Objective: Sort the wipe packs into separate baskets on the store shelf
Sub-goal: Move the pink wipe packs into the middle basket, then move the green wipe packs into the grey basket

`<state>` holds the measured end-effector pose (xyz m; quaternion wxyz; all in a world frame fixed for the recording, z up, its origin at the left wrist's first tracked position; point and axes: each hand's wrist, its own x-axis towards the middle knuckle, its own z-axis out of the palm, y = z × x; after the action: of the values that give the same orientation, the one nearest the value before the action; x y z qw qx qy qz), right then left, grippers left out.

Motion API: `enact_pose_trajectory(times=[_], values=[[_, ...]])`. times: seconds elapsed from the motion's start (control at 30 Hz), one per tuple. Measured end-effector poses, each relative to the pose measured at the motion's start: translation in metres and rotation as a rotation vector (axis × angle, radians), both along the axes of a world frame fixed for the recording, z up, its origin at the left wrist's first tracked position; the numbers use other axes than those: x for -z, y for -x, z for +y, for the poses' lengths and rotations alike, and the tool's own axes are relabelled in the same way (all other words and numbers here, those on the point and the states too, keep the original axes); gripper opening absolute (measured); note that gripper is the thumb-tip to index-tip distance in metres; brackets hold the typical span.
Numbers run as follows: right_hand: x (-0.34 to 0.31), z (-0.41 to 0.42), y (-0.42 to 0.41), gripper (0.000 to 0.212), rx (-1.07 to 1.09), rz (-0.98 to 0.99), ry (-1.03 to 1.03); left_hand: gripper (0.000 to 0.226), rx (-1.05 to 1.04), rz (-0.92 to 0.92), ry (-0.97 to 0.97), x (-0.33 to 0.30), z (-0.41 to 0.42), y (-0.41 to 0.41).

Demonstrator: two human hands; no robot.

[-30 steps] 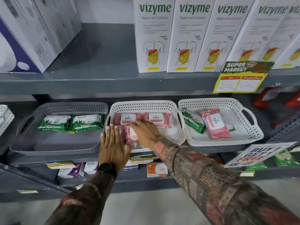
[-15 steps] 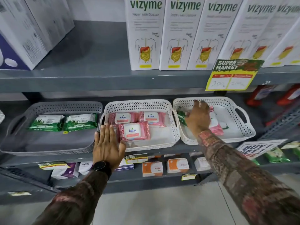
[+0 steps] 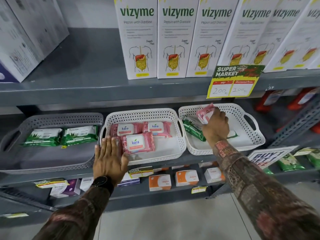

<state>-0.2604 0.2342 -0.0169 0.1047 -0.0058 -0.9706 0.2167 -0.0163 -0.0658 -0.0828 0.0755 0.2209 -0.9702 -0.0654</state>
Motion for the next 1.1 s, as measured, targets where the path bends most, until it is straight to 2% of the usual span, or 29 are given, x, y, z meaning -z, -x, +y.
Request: enact_pose_trajectory(times=[0.07, 0.13, 0.2, 0.3, 0.4, 0.5, 0.63, 0.7, 0.77, 0.83, 0.9, 0.93, 1.0, 1.1], values=[[-0.012, -0.021, -0.009, 0.083, -0.087, 0.144, 0.103, 0.083, -0.006, -0.005, 0.001, 0.001, -0.001, 0.000], [-0.020, -0.047, -0.022, 0.070, -0.275, 0.220, 0.158, 0.083, -0.010, -0.007, 0.007, 0.002, -0.001, 0.000], [-0.025, -0.072, -0.035, 0.063, -0.529, 0.148, 0.205, 0.085, -0.009, -0.005, 0.008, 0.003, -0.002, -0.001], [-0.015, -0.096, -0.052, 0.075, -0.790, -0.021, 0.101, 0.085, -0.008, 0.006, 0.004, 0.004, -0.002, 0.000], [0.010, -0.106, -0.060, 0.085, -0.873, -0.063, -0.107, 0.085, -0.015, 0.009, 0.008, 0.005, -0.002, 0.000], [0.031, -0.107, -0.062, 0.086, -0.900, -0.086, -0.217, 0.085, -0.014, 0.019, 0.007, 0.006, -0.003, 0.000], [0.040, -0.100, -0.060, 0.093, -0.940, -0.058, -0.243, 0.084, -0.013, 0.034, 0.010, 0.008, -0.003, 0.001], [0.035, -0.094, -0.059, 0.090, -0.977, -0.115, -0.182, 0.083, -0.013, 0.036, 0.018, 0.009, -0.003, 0.001], [0.025, -0.086, -0.054, 0.071, -0.922, -0.104, 0.009, 0.082, -0.014, 0.036, 0.025, 0.009, -0.004, 0.001], [0.014, -0.079, -0.043, 0.046, -0.699, 0.108, 0.204, 0.082, -0.016, 0.045, 0.029, 0.009, -0.003, 0.002], [0.007, -0.070, -0.025, 0.047, -0.393, 0.192, 0.248, 0.082, -0.019, 0.039, 0.030, 0.009, -0.003, 0.001], [0.005, -0.064, -0.014, 0.054, -0.283, 0.117, 0.220, 0.082, -0.019, 0.038, 0.030, 0.009, -0.003, 0.001], [0.008, -0.051, 0.004, 0.064, -0.213, -0.154, 0.084, 0.081, -0.018, 0.051, 0.026, 0.009, -0.003, 0.001], [0.022, -0.034, 0.013, 0.073, -0.344, -0.404, -0.109, 0.080, -0.009, 0.054, 0.029, 0.011, -0.004, 0.001]])
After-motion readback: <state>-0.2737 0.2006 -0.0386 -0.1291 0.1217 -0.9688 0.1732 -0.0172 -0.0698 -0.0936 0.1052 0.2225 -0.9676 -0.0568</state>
